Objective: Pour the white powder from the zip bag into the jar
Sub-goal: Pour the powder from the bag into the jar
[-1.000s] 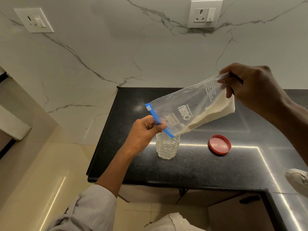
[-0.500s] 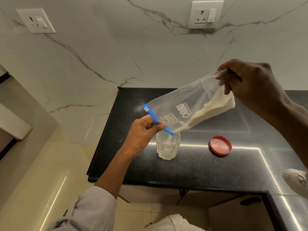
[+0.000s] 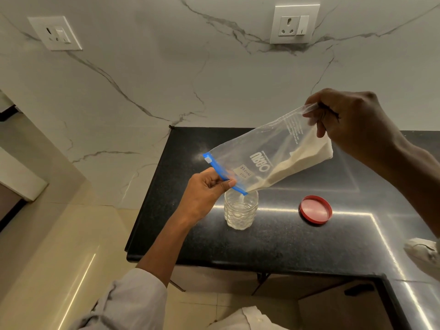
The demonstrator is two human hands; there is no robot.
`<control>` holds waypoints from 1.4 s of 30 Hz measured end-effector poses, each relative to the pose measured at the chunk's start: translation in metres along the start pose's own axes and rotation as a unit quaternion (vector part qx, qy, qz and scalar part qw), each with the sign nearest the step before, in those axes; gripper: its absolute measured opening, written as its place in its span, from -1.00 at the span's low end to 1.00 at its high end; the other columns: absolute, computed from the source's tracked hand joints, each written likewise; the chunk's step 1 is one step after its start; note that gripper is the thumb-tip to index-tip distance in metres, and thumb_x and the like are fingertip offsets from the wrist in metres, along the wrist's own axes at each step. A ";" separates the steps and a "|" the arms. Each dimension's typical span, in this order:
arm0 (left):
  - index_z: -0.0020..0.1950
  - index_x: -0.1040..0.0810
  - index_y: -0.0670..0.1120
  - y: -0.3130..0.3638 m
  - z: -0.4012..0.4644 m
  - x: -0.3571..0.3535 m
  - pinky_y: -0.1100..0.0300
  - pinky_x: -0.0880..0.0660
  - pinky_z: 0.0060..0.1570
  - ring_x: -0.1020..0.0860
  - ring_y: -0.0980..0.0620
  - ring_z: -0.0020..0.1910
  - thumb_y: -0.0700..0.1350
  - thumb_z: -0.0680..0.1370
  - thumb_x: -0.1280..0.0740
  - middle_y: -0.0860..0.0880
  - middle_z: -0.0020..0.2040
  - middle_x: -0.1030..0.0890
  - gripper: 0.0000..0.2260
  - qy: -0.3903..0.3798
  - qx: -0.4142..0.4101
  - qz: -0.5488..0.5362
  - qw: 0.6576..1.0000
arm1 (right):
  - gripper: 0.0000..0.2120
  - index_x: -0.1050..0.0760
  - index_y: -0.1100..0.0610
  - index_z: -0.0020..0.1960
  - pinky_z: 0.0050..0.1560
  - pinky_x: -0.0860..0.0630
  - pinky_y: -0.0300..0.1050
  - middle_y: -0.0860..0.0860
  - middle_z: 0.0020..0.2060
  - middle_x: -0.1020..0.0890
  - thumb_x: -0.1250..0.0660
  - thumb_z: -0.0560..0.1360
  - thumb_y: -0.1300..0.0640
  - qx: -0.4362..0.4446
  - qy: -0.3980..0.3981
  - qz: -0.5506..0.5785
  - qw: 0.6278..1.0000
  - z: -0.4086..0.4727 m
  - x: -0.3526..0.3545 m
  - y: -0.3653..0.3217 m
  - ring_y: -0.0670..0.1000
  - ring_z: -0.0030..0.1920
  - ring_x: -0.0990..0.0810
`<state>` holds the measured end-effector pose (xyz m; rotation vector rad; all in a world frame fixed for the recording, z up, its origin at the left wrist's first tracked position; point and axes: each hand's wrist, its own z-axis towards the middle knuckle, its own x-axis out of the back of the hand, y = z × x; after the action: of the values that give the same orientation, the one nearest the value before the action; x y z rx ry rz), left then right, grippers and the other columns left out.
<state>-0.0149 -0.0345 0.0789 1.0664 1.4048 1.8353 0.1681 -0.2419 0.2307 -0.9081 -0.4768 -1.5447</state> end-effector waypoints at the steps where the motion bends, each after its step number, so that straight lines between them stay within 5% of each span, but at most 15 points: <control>1: 0.17 -0.60 -0.16 0.000 -0.001 0.000 0.21 -0.57 0.13 -0.65 0.09 0.08 -0.13 0.51 -0.40 -0.04 0.10 -0.68 -0.75 -0.001 0.001 -0.003 1.000 | -0.83 -0.57 0.27 0.03 -0.24 -0.63 -0.03 0.12 -0.29 -0.64 -0.23 0.60 0.22 0.000 -0.001 0.001 1.000 0.000 0.000 0.000 0.02 -0.35 -0.62; 42: 0.05 -0.65 -0.02 0.003 -0.008 0.003 0.20 -0.57 0.12 -0.66 0.15 0.01 -0.10 0.49 -0.42 0.06 -0.01 -0.71 -0.85 0.012 0.041 0.002 0.999 | -0.84 -0.60 0.27 -0.01 -0.30 -0.53 -0.22 -0.05 -0.31 -0.53 -0.26 0.57 0.24 0.021 0.002 0.015 1.000 -0.002 0.002 -0.019 -0.14 -0.37 -0.51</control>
<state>-0.0236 -0.0368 0.0813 1.0909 1.5053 1.8118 0.1495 -0.2409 0.2346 -0.8760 -0.4891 -1.5041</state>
